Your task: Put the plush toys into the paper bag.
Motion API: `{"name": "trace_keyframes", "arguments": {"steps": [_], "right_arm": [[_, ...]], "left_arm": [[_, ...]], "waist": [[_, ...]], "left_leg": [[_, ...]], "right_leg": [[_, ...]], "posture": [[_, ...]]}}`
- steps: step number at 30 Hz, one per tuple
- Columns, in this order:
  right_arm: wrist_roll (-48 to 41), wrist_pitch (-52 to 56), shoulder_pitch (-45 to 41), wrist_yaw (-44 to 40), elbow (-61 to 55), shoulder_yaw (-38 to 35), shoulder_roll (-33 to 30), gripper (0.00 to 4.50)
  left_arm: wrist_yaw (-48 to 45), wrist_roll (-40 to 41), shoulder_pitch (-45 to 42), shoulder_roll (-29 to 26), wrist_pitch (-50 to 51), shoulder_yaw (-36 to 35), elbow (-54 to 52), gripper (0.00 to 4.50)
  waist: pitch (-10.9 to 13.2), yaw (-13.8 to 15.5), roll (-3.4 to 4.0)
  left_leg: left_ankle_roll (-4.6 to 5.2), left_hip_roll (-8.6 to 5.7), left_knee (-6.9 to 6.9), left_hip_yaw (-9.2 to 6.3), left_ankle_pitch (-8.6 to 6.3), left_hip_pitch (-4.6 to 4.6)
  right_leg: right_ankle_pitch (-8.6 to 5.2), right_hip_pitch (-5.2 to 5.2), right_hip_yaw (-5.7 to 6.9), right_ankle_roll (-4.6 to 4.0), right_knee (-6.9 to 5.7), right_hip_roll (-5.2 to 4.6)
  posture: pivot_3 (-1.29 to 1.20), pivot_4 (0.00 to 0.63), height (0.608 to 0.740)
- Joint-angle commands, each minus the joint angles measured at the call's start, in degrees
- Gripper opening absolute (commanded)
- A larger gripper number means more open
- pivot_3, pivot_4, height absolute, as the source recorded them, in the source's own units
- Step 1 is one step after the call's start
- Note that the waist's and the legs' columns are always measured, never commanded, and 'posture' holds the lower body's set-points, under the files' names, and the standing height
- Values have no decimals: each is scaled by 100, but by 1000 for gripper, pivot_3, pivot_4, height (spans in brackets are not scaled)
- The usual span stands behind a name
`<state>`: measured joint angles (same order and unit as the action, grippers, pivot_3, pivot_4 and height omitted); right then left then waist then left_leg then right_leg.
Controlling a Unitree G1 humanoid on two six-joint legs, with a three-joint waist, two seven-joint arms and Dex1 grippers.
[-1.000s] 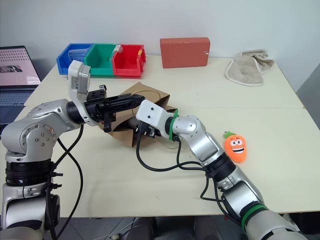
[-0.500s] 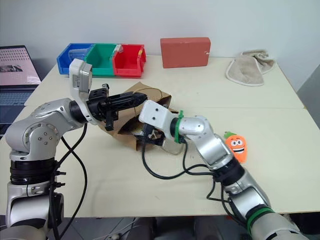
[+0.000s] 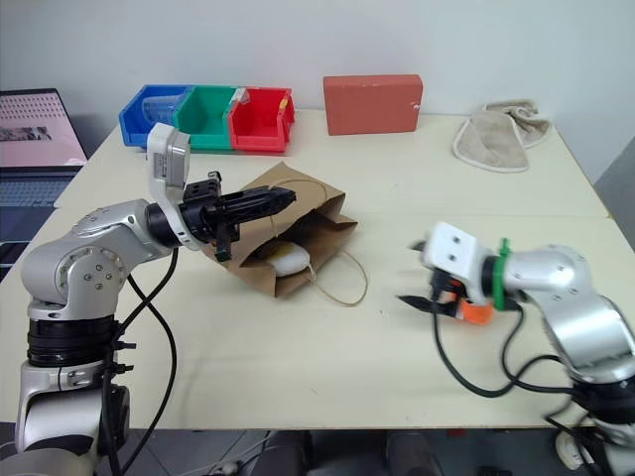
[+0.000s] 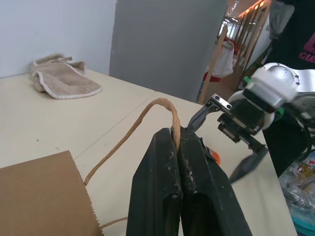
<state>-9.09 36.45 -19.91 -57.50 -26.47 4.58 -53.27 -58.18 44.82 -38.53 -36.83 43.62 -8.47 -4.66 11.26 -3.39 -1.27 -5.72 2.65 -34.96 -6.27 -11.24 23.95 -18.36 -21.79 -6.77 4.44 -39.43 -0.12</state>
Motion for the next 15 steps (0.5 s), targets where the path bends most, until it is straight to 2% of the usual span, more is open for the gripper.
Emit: {"name": "trace_keyframes", "arguments": {"steps": [1, 4, 8, 11, 15], "right_arm": [[351, -486, 554, 111, 112, -342, -426, 4471], [507, -630, 937, 284, 325, -406, -523, 4471], [865, -1020, 1023, 561, 740, -190, -456, 4471], [1085, -1267, 980, 741, 1051, -120, -406, 3884], [1206, -1557, 980, 780, 1289, -122, -419, 2474]], "left_arm": [[-39, 32, -35, -51, -97, -78, -149, 0], [-54, 35, -27, -67, -96, -73, -145, 0], [-59, 18, -24, -80, -109, -64, -144, 0], [-66, 23, -20, -98, -102, -76, -148, 0], [-43, 29, 3, -111, -96, -96, -177, 0]], "waist": [[0, -4, -1], [1, -2, -1], [1, -5, -1], [1, 11, -2], [1, 15, -2]], "left_leg": [[0, 0, 0, 5, 0, 0], [0, 0, -1, 6, 0, 0], [0, 0, -2, 11, 0, -4], [-1, -1, -4, 10, 1, -3], [-1, -1, -3, 7, 0, -3]], "right_leg": [[0, 0, -5, 0, 1, -1], [0, 3, -6, 1, 4, -1], [0, 3, -11, 1, 4, -1], [0, 7, -10, 1, 8, -1], [0, 11, -8, 1, 12, -1]], "posture": [[0, 150, 740], [0, 150, 740], [0, 150, 740], [0, 150, 740], [0, 150, 740]]}}
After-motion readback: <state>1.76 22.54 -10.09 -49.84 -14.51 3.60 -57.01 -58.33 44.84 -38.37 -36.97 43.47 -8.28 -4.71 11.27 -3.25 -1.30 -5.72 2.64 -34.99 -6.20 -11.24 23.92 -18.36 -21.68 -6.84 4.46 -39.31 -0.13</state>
